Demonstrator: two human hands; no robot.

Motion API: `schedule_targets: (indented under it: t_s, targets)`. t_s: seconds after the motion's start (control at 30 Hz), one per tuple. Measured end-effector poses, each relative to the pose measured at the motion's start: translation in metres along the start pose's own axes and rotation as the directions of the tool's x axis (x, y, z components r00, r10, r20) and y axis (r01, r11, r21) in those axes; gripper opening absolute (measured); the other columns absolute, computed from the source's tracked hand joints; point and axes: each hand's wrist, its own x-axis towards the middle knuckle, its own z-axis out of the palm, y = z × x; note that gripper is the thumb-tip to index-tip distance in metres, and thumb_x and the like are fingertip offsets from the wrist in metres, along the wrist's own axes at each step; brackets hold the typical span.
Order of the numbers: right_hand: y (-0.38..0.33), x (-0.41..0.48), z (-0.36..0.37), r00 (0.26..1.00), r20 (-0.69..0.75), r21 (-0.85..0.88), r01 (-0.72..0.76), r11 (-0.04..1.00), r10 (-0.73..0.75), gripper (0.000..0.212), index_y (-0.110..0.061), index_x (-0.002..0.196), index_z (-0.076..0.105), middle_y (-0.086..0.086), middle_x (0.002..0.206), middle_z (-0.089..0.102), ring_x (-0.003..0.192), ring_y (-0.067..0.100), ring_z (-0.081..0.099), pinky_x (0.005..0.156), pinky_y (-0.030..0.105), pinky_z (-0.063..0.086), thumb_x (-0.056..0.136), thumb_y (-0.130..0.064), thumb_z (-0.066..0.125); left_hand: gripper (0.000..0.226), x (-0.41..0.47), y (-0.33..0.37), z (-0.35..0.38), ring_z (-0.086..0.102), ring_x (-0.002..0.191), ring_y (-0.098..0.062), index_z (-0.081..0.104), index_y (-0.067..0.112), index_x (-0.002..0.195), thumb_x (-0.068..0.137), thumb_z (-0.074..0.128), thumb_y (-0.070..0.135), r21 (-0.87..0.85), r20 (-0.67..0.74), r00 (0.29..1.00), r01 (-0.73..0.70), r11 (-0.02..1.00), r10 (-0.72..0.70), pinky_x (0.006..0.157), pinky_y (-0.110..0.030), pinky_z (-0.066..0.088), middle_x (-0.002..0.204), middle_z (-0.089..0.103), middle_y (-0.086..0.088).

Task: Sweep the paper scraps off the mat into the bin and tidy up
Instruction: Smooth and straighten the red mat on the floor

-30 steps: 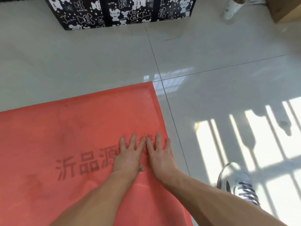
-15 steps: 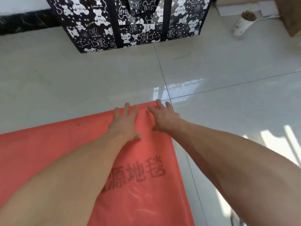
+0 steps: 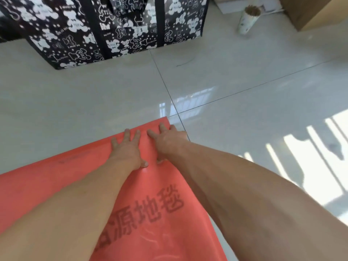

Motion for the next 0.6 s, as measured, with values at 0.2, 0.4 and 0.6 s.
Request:
schedule_targets:
  t_s: [0.2, 0.4, 0.6]
  targets:
    - [0.025, -0.031, 0.032, 0.997, -0.073, -0.025, 0.020, 0.999, -0.022, 0.096, -0.040, 0.147, 0.014, -0.002, 0.158, 0.007, 0.147, 0.031, 0.007, 0.099, 0.059, 0.036, 0.075, -0.043, 0.078, 0.102, -0.025, -0.001, 0.018, -0.011, 0.150, -0.033, -0.004, 0.023, 0.156, 0.086, 0.067, 0.044, -0.238, -0.168, 0.985, -0.080, 0.968, 0.040, 0.122, -0.047, 0.003, 0.163, -0.016, -0.011]
    - [0.006, -0.064, 0.042, 0.997, -0.042, -0.016, 0.056, 0.998, -0.057, 0.091, -0.035, 0.150, 0.015, -0.002, 0.157, 0.012, 0.148, 0.029, 0.002, 0.102, 0.061, 0.036, 0.080, -0.047, 0.072, 0.089, -0.071, -0.022, 0.034, -0.007, 0.150, -0.035, 0.004, 0.019, 0.157, 0.092, 0.060, 0.040, -0.384, -0.204, 0.979, -0.091, 0.919, 0.011, 0.122, -0.037, 0.000, 0.164, -0.009, -0.008]
    - [-0.037, -0.095, 0.045, 0.994, -0.008, -0.021, 0.109, 0.994, -0.109, 0.085, -0.033, 0.153, 0.008, -0.003, 0.162, 0.000, 0.149, 0.027, -0.004, 0.107, 0.062, 0.031, 0.089, -0.049, 0.062, 0.089, -0.113, -0.051, 0.038, 0.000, 0.150, -0.036, 0.006, 0.012, 0.157, 0.092, 0.059, 0.044, -0.494, -0.153, 0.980, 0.036, 0.869, -0.128, 0.122, -0.036, 0.003, 0.164, -0.002, -0.015]
